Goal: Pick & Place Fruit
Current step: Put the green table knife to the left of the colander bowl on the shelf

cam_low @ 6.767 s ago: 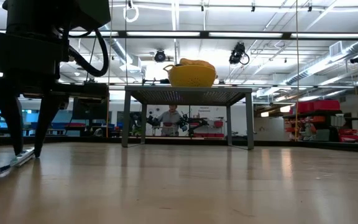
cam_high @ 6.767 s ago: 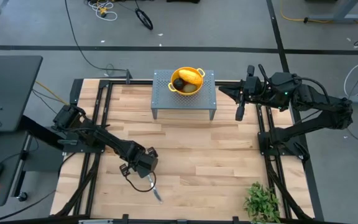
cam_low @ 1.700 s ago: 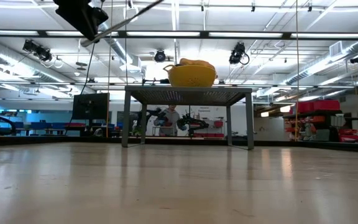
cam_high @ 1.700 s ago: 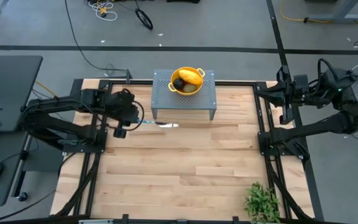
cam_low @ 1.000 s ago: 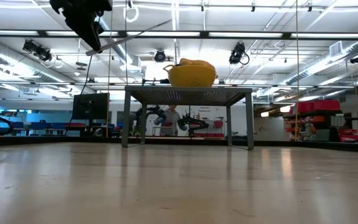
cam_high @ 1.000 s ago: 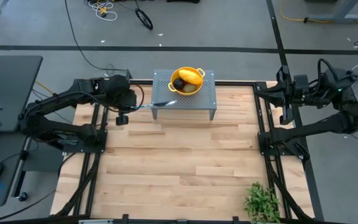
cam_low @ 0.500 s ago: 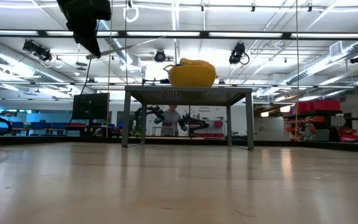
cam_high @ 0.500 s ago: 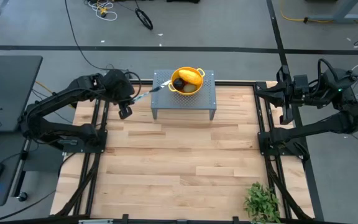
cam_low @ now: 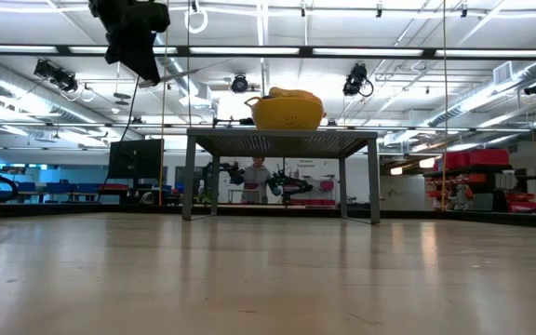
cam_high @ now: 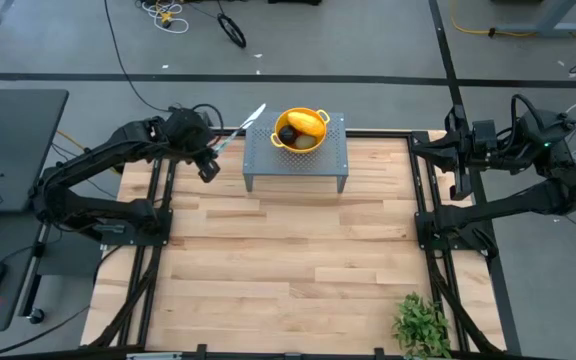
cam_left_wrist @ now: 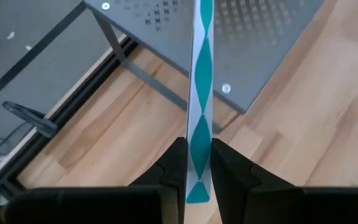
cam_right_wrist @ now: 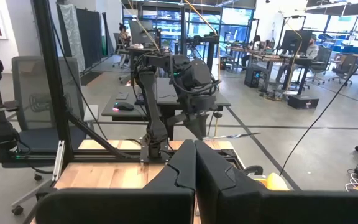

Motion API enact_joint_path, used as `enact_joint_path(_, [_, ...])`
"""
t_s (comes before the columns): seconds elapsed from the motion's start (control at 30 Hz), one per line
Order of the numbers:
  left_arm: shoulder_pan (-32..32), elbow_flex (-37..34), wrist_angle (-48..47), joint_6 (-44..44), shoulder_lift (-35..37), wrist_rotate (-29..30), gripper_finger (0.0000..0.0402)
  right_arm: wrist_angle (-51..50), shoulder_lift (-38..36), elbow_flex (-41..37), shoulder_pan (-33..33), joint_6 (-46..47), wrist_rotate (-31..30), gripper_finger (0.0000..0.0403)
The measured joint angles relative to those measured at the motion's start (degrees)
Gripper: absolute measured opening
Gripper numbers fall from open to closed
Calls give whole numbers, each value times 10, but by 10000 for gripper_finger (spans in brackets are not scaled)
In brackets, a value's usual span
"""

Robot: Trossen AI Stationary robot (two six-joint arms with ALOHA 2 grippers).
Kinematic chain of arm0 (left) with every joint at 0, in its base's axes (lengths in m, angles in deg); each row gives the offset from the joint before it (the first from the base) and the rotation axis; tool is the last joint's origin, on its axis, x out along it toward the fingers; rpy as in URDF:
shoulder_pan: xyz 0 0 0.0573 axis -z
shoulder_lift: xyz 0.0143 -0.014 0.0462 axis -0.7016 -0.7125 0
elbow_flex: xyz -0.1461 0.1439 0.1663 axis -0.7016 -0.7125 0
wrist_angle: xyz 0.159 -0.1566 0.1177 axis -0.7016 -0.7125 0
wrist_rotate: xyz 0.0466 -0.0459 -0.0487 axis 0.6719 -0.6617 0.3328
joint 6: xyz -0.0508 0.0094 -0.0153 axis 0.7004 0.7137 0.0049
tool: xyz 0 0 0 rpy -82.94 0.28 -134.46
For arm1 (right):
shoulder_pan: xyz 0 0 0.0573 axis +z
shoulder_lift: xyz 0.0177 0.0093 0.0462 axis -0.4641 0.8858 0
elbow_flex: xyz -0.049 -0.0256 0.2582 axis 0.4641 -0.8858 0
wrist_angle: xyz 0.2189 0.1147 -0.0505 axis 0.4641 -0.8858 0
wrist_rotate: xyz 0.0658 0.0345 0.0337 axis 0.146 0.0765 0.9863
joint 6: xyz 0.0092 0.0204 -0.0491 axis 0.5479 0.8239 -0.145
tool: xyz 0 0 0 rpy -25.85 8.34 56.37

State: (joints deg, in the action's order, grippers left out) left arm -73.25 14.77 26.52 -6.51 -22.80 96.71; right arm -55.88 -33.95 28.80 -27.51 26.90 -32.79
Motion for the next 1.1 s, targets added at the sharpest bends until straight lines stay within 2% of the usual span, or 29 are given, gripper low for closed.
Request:
enact_joint_path(0.47, [0, 0, 27, 80, 0, -1, 59, 0, 0, 0, 0, 0, -15, 0])
enact_joint_path(0.8, [0, 0, 27, 267, 0, -2, 59, 0, 0, 0, 0, 0, -15, 0])
enact_joint_path(1.1, [0, 0, 54, 299, 0, -9, 59, 0, 0, 0, 0, 0, -15, 0])
